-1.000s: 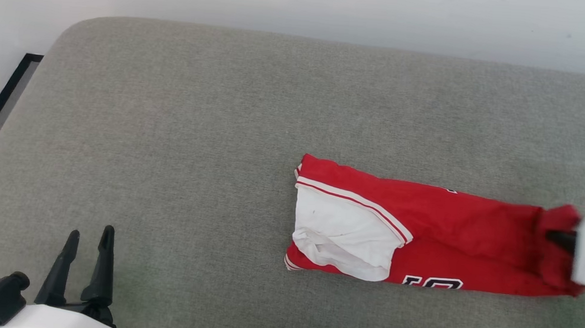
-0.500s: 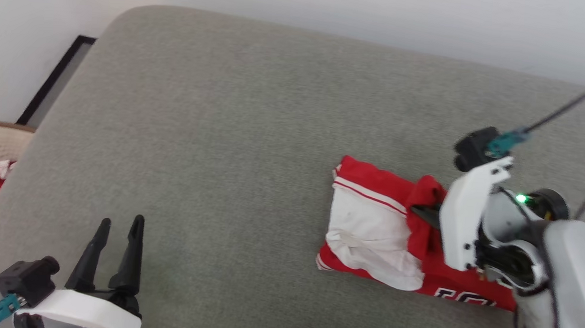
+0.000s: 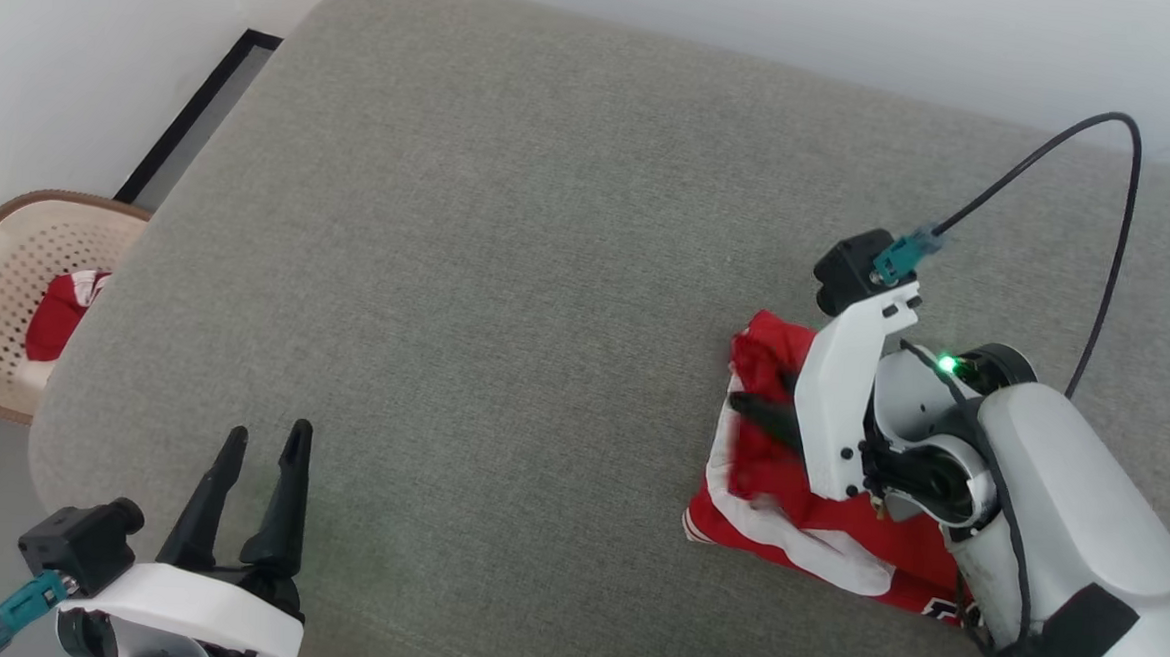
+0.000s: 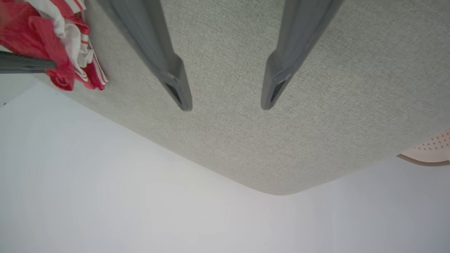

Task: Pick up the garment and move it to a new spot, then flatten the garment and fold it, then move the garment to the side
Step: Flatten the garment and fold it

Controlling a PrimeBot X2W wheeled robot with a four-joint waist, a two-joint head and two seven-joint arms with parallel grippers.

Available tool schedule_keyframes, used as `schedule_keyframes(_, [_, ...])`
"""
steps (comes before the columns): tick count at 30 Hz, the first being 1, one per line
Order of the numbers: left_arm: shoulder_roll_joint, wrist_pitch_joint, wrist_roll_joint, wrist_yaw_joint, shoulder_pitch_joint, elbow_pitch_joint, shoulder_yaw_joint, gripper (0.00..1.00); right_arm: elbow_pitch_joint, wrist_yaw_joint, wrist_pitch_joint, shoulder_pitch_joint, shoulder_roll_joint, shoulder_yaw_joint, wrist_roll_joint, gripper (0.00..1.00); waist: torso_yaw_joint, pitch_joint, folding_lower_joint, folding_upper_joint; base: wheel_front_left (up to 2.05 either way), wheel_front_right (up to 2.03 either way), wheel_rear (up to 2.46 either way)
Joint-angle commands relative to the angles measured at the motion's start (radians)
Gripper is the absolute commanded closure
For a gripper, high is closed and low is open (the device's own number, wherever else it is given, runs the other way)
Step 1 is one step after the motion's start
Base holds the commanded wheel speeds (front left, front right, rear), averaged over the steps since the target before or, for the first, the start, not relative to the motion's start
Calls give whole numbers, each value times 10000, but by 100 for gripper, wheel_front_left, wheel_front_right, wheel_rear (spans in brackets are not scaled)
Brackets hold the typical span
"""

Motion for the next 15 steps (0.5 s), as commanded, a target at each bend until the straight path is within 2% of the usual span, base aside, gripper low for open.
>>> schedule_keyframes(1, [-9,-49,-65,-29,-115,13,34,0,64,-5,-112,-138,8,-22,139,0,-51,-18,0,0,0,0,0])
schedule_keyframes(7, [125,-97,-100,-50,43,11,241,0,-409,-5,-489,-335,-318,75,711,0,-533,-167,0,0,0,0,0])
schedule_keyframes(15, [347,-118,46,-50,328,-225,563,0,-1665,-5,-1523,422,-1059,-869,822,0,-1408,-498,0,0,0,0,0])
